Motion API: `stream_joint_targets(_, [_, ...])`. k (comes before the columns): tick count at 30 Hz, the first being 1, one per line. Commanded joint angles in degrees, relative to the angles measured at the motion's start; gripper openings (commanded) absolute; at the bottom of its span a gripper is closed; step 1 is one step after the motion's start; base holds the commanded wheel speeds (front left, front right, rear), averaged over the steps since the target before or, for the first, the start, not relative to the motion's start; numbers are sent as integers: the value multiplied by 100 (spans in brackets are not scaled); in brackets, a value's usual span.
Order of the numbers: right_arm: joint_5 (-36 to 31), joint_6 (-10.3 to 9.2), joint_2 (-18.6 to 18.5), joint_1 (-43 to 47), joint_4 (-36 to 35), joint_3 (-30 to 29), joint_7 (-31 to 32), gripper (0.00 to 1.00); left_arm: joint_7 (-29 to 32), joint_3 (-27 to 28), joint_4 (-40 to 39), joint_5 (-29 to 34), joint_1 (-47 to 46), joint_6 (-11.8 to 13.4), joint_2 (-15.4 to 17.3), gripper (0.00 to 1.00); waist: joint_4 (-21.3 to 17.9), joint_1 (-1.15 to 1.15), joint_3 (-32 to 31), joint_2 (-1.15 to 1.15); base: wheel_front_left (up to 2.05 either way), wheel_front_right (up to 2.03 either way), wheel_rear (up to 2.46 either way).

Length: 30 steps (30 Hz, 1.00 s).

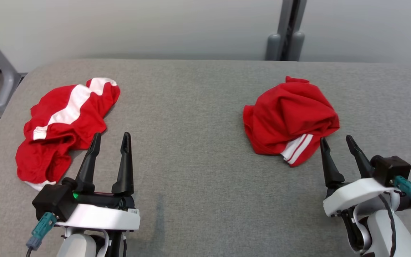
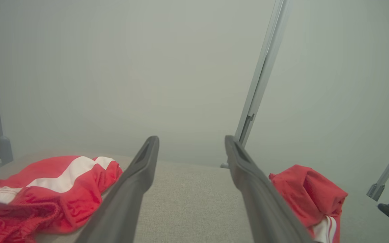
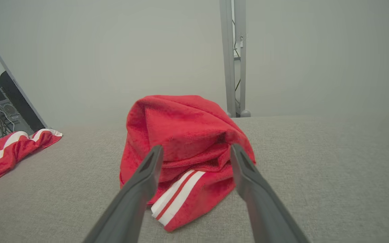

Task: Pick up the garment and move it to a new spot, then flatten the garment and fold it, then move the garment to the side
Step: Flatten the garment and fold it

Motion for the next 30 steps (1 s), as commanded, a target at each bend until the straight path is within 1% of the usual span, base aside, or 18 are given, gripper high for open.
stream_joint_targets(1, [38, 1, -35, -104, 148, -48, 53, 100, -1, -20, 5, -9, -80, -31, 24, 100, 138, 0, 128, 0, 0, 0, 0])
stream_joint_targets(7, [64, 1, -37, -558, 1032, -158, 297, 100, -1, -117, 41, -31, -203, -13, 20, 100, 412, 0, 278, 0, 0, 0, 0])
stream_joint_targets(10, [90, 1, -40, -726, 1369, -181, 269, 100, -1, -163, 39, -55, -252, 3, 23, 100, 514, 0, 316, 0, 0, 0, 0])
stream_joint_targets(18, [50, 1, -44, -1068, 2288, -524, 261, 100, -1, -249, 9, -96, -292, 50, 22, 100, 702, 0, 385, 0, 0, 0, 0])
stream_joint_targets(19, [113, 1, -45, -1102, 2392, -514, 274, 80, -2, -250, 9, -105, -297, 54, 23, 100, 717, 0, 392, 0, 0, 0, 0])
stream_joint_targets(20, [131, 1, -57, -1136, 2477, -505, 267, 36, -2, -251, 11, -109, -304, 54, 23, 100, 729, 0, 399, 0, 0, 0, 0])
stream_joint_targets(21, [134, 1, -107, -1182, 2535, -512, 193, 3, -1, -249, 14, -108, -309, 57, 23, 100, 736, 0, 402, 0, 0, 0, 0])
stream_joint_targets(22, [157, 0, -138, -1216, 2589, -534, 142, 0, -2, -245, 17, -109, -312, 60, 20, 100, 739, 0, 402, 0, 0, 0, 0])
stream_joint_targets(26, [203, 0, -208, -1309, 2724, -600, -63, 0, -2, -223, 31, -106, -296, 73, 22, 100, 728, 0, 372, 0, 0, 0, 0])
stream_joint_targets(30, [199, 0, -307, -1360, 2627, -781, -202, 0, -1, -185, 15, -140, -237, 95, 22, 100, 657, 0, 300, 0, 0, 0, 0])
